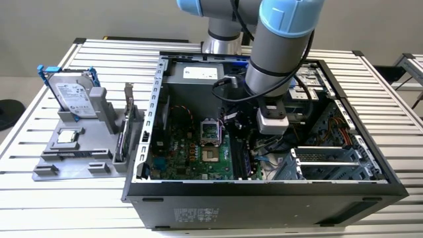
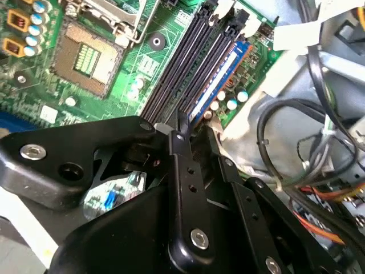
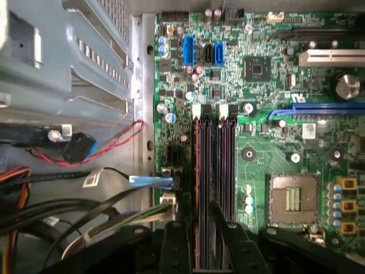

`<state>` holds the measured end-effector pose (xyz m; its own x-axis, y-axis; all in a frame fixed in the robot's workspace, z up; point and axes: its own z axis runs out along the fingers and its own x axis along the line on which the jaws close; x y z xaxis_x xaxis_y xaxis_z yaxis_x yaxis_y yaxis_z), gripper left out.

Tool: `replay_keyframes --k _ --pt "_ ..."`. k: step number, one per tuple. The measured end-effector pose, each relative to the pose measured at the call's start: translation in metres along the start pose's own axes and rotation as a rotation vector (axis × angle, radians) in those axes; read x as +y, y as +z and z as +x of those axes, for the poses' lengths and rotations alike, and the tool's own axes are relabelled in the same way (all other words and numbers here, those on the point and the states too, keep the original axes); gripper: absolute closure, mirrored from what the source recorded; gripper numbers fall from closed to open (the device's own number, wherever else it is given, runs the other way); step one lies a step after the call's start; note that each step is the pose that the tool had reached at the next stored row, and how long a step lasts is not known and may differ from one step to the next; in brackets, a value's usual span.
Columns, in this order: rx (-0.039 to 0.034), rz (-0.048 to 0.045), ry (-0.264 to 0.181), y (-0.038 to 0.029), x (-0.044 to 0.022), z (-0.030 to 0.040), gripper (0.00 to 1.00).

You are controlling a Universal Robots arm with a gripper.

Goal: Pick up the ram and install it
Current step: 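Insert the ram into the slot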

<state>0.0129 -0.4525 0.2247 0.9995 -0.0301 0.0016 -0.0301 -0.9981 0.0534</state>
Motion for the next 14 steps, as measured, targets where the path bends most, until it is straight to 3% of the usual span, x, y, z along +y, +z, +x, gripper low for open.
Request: replay_keyframes --k 5,7,8,14 --pt "0.0 0.0001 0.0 -0.0168 0.0009 0.0 0.0" --pt "0.0002 0.0002 0.0 -0.0177 0.0009 -0.0002 0.0" --pt "0.0001 0.0002 0.0 -0.0178 0.001 -0.0003 1.0" --pt "0.0002 0.0001 -0.001 -0.0178 0.001 -0.0023 1.0"
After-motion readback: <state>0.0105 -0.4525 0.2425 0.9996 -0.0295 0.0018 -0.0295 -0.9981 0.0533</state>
